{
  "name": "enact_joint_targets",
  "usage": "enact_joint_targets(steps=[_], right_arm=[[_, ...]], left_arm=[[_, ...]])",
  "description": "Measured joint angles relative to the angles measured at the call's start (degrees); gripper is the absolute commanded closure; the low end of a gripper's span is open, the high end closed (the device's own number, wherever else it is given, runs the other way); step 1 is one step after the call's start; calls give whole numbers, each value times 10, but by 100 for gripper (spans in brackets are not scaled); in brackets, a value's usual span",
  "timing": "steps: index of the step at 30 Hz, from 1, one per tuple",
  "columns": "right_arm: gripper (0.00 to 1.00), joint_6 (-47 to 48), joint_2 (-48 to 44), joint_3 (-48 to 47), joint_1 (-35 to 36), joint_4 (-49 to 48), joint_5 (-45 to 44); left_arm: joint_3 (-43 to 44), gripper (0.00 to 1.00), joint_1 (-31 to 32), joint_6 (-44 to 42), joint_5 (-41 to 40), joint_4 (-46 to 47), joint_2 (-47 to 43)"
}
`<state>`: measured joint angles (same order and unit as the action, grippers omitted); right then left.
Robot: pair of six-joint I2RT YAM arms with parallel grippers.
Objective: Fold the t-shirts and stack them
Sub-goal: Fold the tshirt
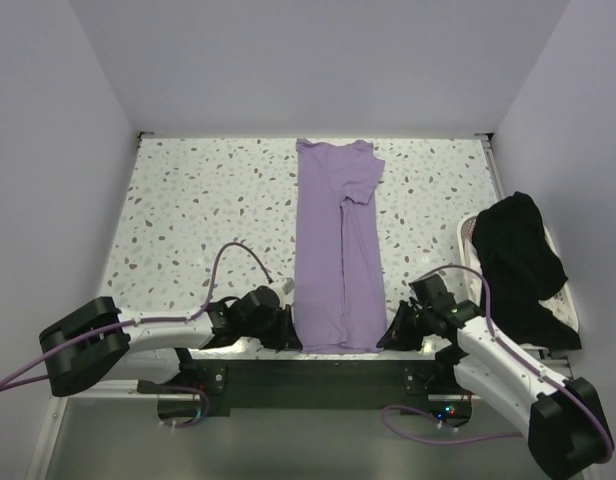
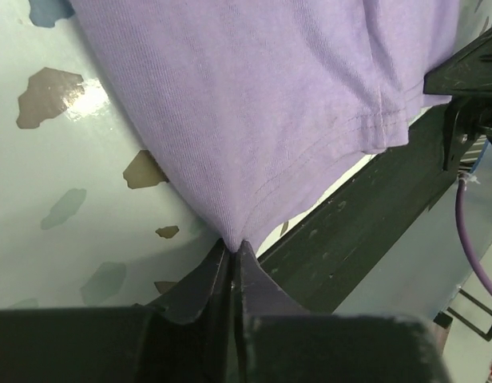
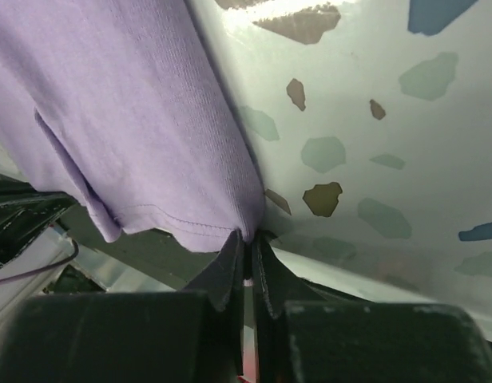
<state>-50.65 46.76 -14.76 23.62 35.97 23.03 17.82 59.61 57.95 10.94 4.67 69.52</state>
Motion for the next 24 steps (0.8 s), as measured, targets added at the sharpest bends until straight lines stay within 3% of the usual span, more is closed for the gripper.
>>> enact_joint_targets(steps=[9,15,24], right_arm=[[100,-51,-38,3,127,0,-33],[100,-62,-96,-18,152,65,-74],[100,-20,35,-191,153,50,-174]], left_arm=[[-22,100,11,1,1,-32,-51],[-19,100,35,0,-16,-94,-113],[146,100,-41,-65,-38,-149,-35]])
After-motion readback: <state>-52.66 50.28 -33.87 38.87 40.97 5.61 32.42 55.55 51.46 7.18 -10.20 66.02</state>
